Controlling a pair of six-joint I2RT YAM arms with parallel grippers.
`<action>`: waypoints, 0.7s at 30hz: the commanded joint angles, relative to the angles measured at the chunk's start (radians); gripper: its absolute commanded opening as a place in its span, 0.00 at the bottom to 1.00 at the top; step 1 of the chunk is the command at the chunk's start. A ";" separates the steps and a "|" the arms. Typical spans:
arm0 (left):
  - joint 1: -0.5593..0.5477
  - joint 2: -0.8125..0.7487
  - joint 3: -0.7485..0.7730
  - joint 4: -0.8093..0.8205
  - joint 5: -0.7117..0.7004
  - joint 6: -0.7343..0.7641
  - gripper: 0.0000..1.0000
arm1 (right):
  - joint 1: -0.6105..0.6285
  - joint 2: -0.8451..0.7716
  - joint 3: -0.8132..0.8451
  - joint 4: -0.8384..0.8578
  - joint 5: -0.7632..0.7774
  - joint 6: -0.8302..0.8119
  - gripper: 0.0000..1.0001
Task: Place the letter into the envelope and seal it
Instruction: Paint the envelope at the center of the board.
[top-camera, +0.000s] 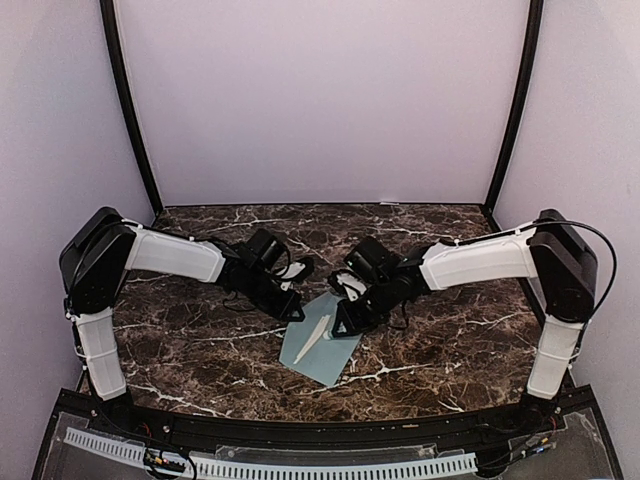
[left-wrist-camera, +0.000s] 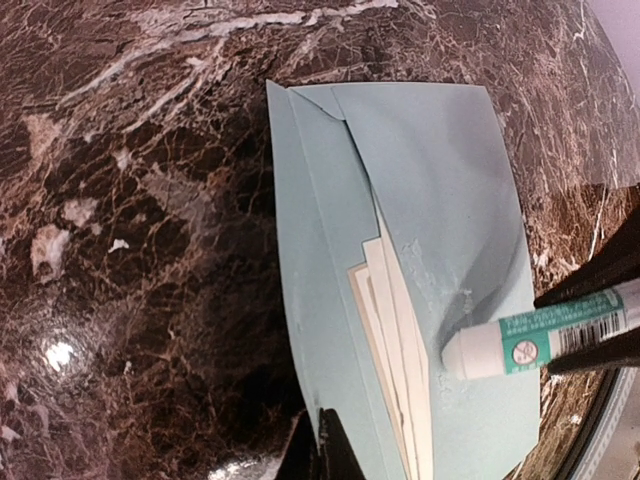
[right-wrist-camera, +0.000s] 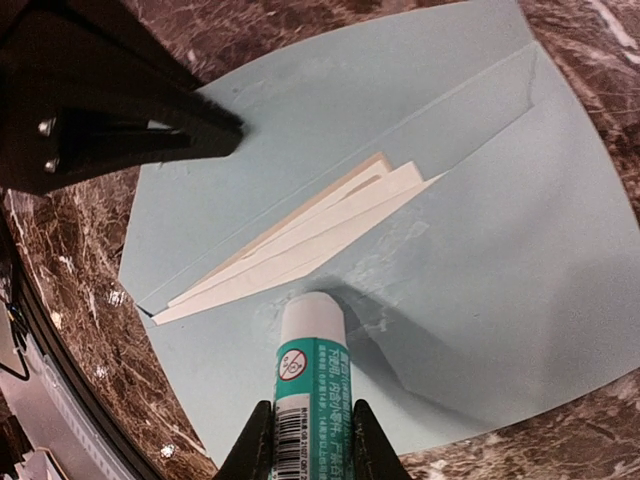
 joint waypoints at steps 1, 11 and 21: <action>-0.004 -0.008 0.012 -0.023 0.000 0.008 0.00 | -0.051 -0.013 -0.019 -0.045 0.094 0.005 0.00; -0.004 -0.009 0.011 -0.022 0.000 0.007 0.00 | -0.078 -0.020 -0.041 -0.028 0.086 -0.008 0.00; -0.004 -0.009 0.012 -0.026 -0.026 -0.005 0.00 | -0.016 -0.047 -0.078 -0.024 0.004 -0.031 0.00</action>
